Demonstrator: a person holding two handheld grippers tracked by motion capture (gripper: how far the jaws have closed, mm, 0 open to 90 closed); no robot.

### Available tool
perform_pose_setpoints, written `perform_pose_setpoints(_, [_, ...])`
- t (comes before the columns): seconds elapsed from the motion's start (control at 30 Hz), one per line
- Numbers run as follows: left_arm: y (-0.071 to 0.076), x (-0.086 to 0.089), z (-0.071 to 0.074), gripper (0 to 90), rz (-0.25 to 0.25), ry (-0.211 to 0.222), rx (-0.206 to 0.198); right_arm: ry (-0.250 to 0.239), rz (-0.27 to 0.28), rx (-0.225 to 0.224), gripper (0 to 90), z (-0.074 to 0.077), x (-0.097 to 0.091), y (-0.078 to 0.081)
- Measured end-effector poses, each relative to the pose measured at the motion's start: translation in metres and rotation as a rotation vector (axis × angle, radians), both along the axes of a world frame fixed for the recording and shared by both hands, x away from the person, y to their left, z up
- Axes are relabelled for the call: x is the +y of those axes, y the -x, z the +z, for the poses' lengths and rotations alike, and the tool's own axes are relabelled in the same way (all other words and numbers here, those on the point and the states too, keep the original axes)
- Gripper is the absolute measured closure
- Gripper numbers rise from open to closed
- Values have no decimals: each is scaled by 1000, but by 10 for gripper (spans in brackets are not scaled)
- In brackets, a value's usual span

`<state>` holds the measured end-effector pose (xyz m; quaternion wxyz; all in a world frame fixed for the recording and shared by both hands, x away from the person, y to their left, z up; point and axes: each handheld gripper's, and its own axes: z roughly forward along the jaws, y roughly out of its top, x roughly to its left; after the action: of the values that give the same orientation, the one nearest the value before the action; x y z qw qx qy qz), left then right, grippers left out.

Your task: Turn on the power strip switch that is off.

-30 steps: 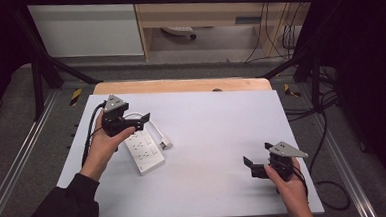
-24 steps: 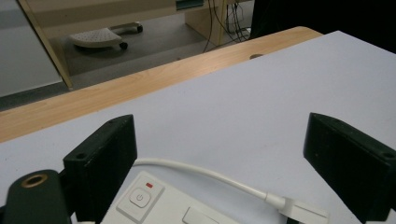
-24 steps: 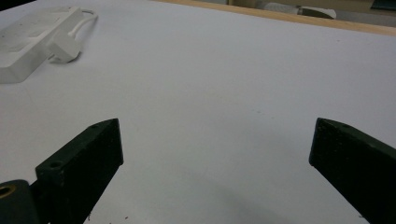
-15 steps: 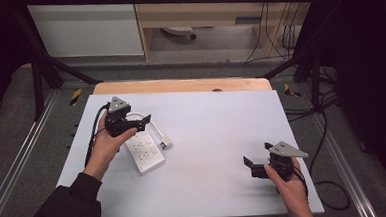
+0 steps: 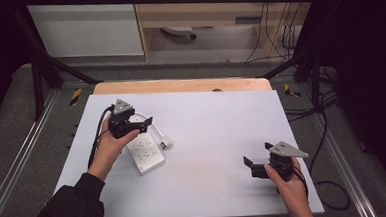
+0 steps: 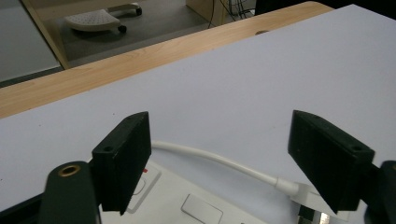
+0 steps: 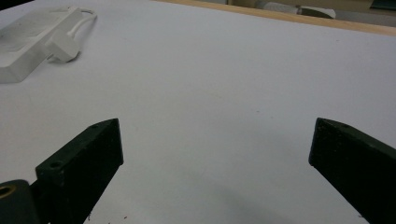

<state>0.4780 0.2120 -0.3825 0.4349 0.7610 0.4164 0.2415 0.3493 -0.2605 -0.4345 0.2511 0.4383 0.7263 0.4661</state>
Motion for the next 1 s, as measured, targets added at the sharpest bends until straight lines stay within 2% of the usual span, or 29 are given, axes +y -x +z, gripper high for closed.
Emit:
perform_pose_setpoints(0.17, [-2,2,-4,300,6,-14,25,0,1,2,35,0,0,0])
perform_pose_setpoints(0.37, [-4,3,-8,419,-9,-28,52,-1,1,6,35,0,0,0])
perform_pose_setpoints(0.63, [-4,0,-11,507,-25,-60,67,-4,1,9,35,0,0,0])
perform_pose_setpoints(1.0, [-8,0,-18,610,-24,-69,110,-4,1,7,35,0,0,0])
